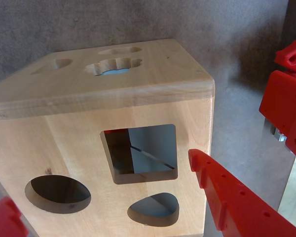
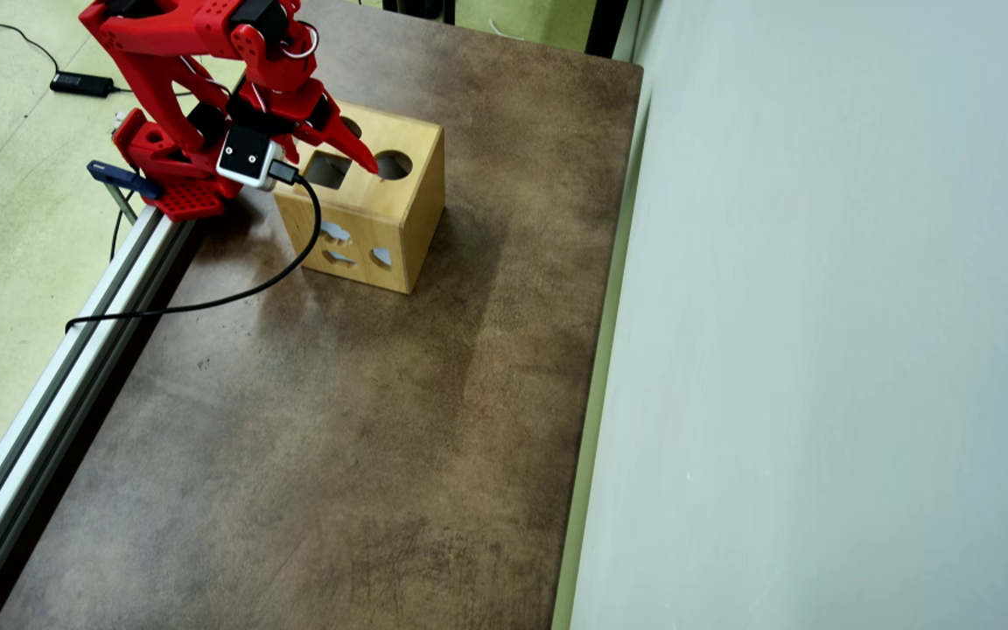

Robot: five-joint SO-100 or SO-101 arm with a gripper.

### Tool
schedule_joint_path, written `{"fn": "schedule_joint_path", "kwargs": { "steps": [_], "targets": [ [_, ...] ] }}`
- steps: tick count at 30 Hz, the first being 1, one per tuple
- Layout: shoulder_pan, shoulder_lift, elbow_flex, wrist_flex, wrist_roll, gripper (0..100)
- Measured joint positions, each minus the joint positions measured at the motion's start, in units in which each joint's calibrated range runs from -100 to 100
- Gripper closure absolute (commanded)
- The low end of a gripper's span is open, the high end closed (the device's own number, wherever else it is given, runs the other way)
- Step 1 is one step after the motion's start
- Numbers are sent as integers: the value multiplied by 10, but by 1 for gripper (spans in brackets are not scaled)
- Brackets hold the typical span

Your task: Pick and place the red cube on the square hole

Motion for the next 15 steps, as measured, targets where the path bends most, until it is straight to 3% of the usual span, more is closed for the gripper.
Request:
{"fn": "schedule_joint_path", "kwargs": {
  "steps": [15],
  "targets": [
    [0, -90, 0, 0, 0, 51]
  ]
}}
